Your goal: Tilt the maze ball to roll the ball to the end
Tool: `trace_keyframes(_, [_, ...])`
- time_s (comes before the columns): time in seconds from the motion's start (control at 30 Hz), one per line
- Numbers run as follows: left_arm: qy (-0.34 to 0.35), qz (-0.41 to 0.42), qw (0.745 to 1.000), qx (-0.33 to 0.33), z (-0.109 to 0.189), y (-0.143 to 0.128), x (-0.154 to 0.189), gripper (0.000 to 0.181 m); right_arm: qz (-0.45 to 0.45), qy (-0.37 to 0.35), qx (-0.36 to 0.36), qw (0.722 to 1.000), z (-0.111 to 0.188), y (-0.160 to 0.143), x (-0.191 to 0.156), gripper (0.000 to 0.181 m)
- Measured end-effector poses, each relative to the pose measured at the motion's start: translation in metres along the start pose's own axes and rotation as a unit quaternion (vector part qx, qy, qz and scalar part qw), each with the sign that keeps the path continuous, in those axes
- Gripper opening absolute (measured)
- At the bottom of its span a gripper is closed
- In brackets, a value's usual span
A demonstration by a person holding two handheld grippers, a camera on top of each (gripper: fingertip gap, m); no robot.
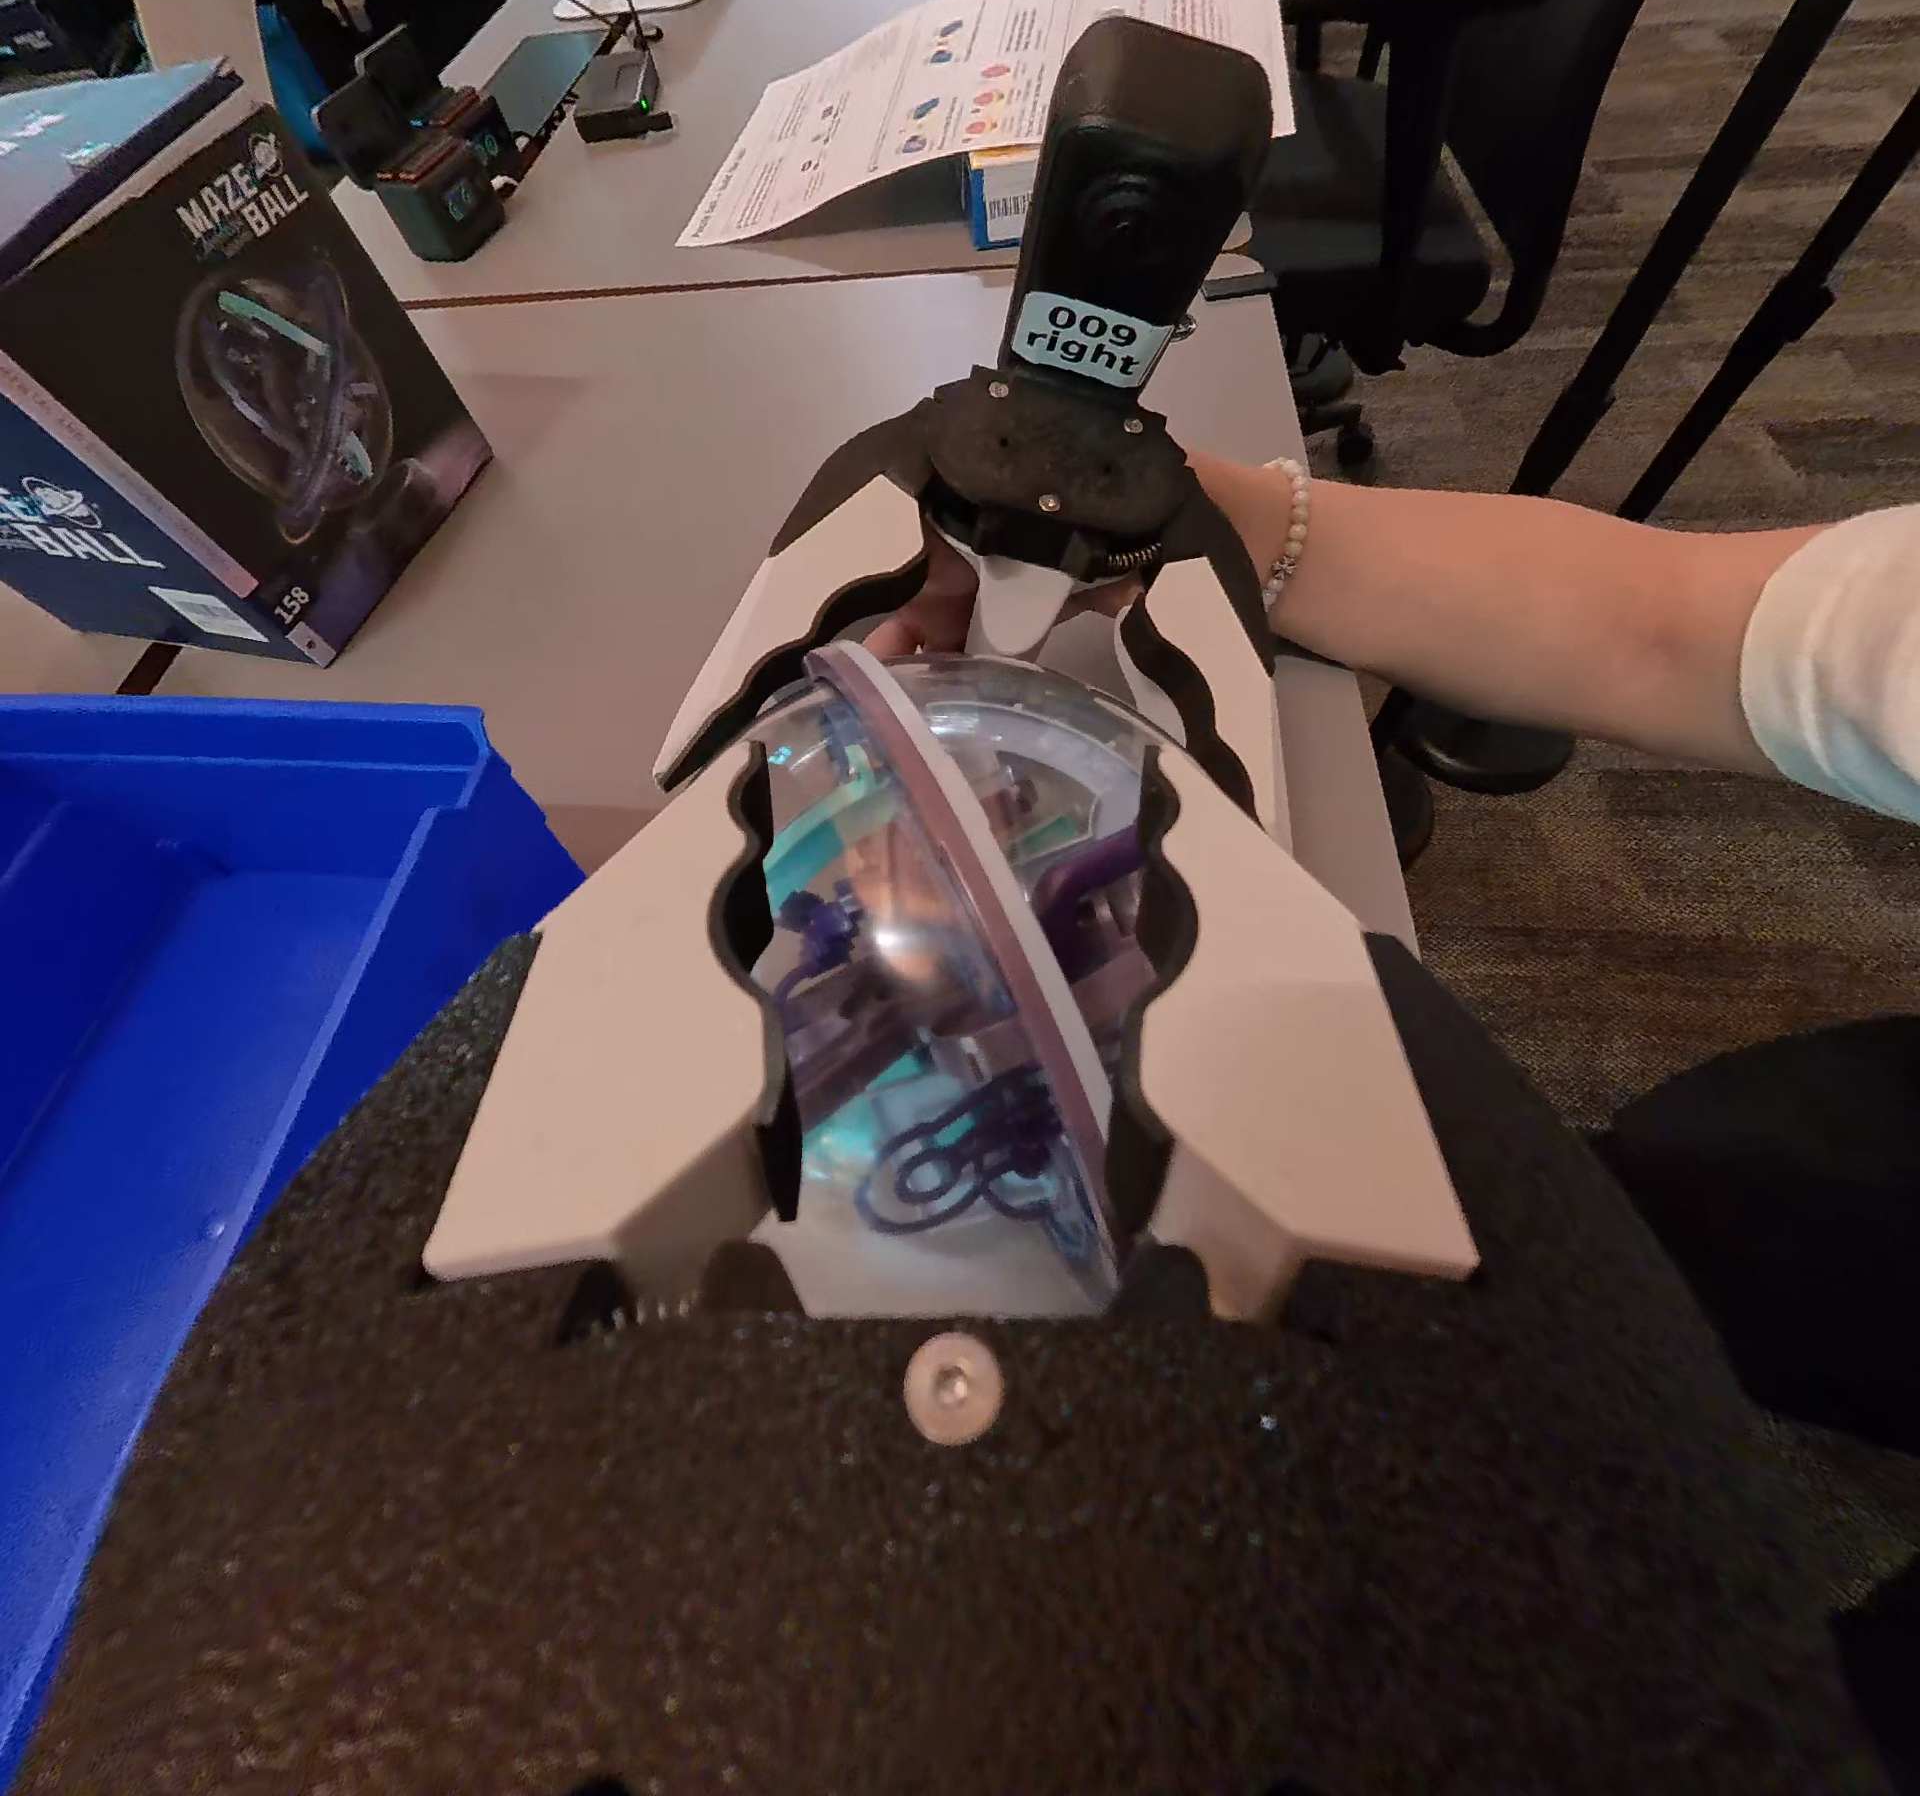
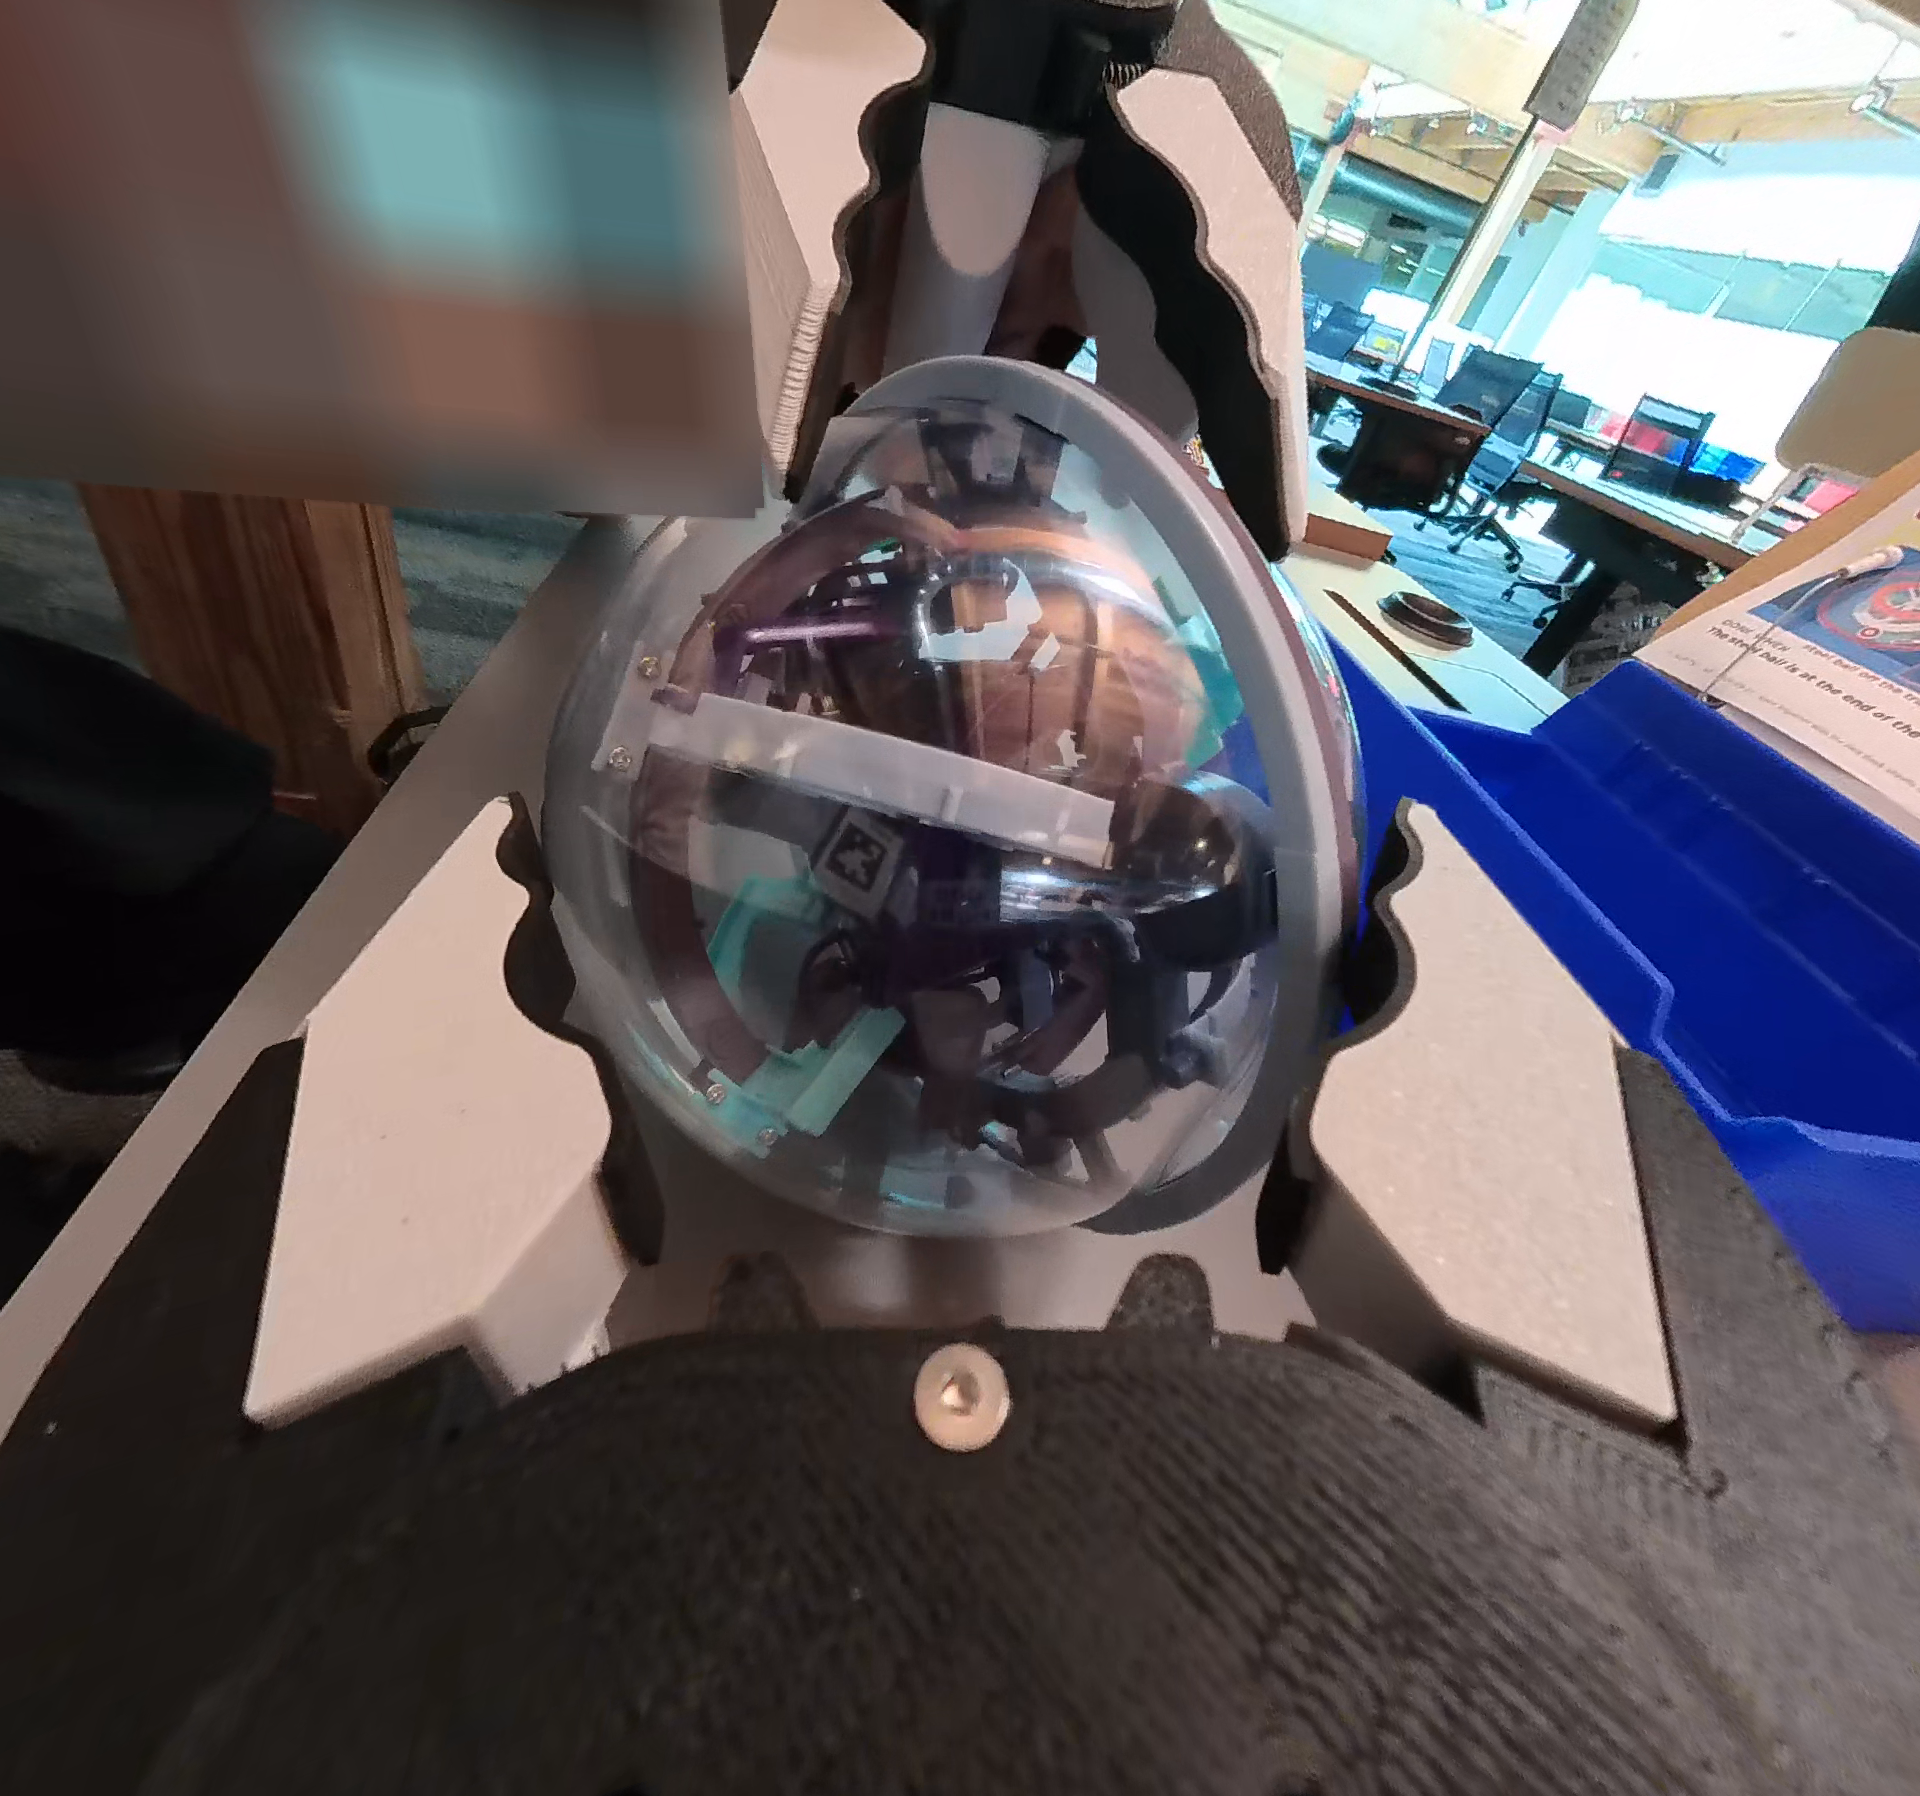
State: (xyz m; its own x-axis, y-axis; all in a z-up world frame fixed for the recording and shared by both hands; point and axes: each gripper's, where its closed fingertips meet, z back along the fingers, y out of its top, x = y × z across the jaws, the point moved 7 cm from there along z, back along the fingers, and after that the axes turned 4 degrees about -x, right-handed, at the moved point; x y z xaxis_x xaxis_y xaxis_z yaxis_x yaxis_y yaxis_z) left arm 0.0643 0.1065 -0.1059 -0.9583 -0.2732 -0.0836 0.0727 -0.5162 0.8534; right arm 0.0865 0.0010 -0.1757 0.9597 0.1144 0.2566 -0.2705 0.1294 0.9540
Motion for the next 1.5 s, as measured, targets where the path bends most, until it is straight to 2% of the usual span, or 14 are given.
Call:
trace_keyframes(0.23, [0.007, -0.023, 0.999, -0.025, -0.008, 0.006, 0.008, 0.07, 0.005, 0.01, -0.02, 1.0, 0.006, -0.003, -0.002, 0.15])
trace_keyframes(0.37, [0.001, -0.047, 0.999, -0.021, -0.007, 0.005, 0.015, 0.068, -0.006, 0.01, 0.03, 0.999, 0.005, 0.009, -0.002, 0.152])
trace_keyframes(0.67, [0.0, -0.1, 0.995, -0.024, -0.014, 0.007, 0.032, 0.069, -0.016, 0.048, 0.035, 0.998, 0.0, 0.01, -0.011, 0.156])
trace_keyframes(0.8, [-0.014, -0.07, 0.997, -0.003, -0.015, 0.002, 0.025, 0.084, -0.011, 0.047, 0.026, 0.998, 0.002, 0.01, -0.012, 0.156])
trace_keyframes(1.13, [-0.055, 0.018, 0.991, 0.117, -0.012, -0.006, 0.009, 0.106, -0.003, 0.042, 0.017, 0.999, 0.004, 0.008, -0.012, 0.156])
trace_keyframes(1.23, [-0.045, 0.054, 0.984, 0.165, -0.007, -0.01, 0.003, 0.106, -0.011, 0.041, 0.023, 0.999, 0.005, 0.007, -0.01, 0.156])
trace_keyframes(1.4, [-0.03, 0.121, 0.959, 0.253, 0.018, -0.02, -0.01, 0.103, -0.006, 0.04, 0.019, 0.999, 0.005, 0.007, -0.01, 0.156])
trace_keyframes(1.5, [-0.036, 0.171, 0.948, 0.266, 0.031, -0.036, -0.018, 0.091, -0.015, 0.037, 0.022, 0.999, 0.005, 0.006, -0.008, 0.156])
